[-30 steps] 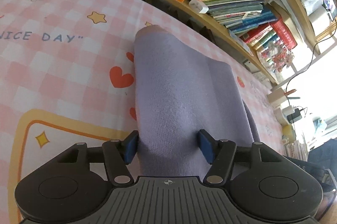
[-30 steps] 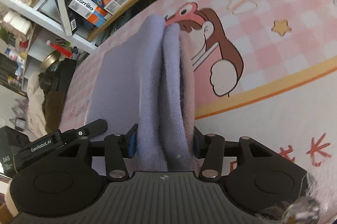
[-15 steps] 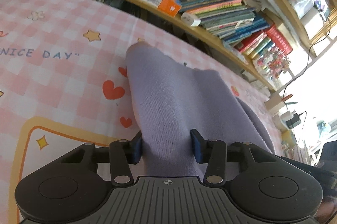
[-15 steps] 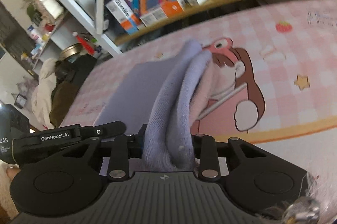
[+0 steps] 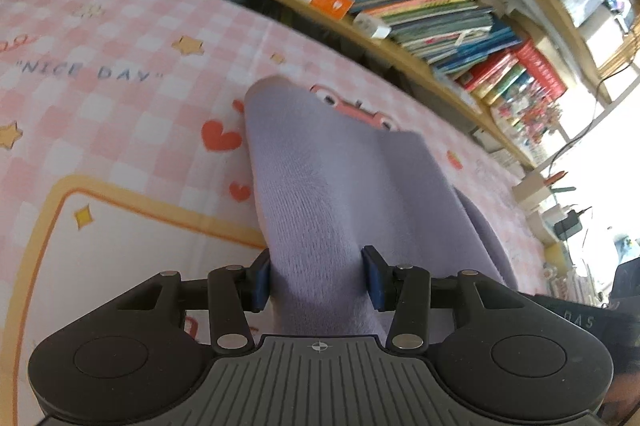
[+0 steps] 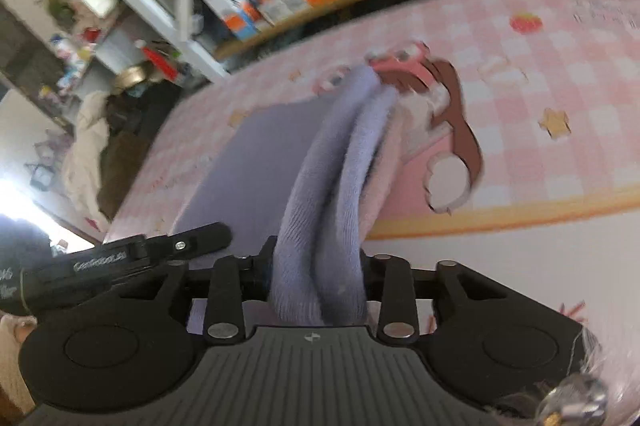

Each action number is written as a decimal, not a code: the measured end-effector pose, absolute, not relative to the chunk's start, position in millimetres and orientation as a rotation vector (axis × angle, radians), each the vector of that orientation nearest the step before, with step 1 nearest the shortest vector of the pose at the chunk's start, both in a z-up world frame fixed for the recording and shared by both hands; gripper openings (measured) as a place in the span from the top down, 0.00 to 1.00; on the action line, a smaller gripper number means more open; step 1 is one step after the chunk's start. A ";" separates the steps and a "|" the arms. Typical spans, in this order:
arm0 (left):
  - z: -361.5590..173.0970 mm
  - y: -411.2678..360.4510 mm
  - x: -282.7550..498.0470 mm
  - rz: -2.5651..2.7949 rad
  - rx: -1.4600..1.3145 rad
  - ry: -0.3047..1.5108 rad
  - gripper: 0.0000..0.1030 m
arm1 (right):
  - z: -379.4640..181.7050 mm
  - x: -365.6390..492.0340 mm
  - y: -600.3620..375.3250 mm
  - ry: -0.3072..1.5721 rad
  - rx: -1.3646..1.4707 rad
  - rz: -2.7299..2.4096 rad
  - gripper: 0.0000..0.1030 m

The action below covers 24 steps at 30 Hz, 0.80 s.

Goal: Fold clothes

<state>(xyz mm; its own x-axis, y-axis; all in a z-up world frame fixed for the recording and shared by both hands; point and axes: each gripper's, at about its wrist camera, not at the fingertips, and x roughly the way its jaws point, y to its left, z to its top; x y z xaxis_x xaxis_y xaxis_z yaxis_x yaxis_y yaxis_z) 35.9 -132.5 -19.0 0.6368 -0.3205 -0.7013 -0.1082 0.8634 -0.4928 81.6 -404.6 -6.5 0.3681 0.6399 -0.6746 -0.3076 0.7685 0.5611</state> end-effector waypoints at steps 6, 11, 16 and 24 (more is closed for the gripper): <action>-27.1 -127.1 40.7 -0.134 -0.552 0.913 0.47 | -31.2 101.4 -413.5 1.137 0.472 0.594 0.49; -33.7 -122.0 47.2 -0.157 -0.600 0.933 0.46 | -38.1 117.9 -410.9 1.168 0.538 0.641 0.49; -36.6 -123.0 53.7 -0.160 -0.621 0.929 0.51 | -41.1 129.2 -403.2 1.177 0.553 0.669 0.61; -9.2 -134.8 44.5 -0.176 -0.536 0.868 0.57 | -7.1 107.4 -404.5 1.012 0.463 0.726 0.71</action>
<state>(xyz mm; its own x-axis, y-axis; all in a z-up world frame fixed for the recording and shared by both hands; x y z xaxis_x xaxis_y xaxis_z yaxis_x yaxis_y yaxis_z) 44.5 -134.8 -9.2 0.6418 -0.3586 -0.6779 -0.0662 0.8547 -0.5149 107.4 -404.5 -7.0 0.3321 0.7323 -0.5944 -0.3289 0.6806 0.6547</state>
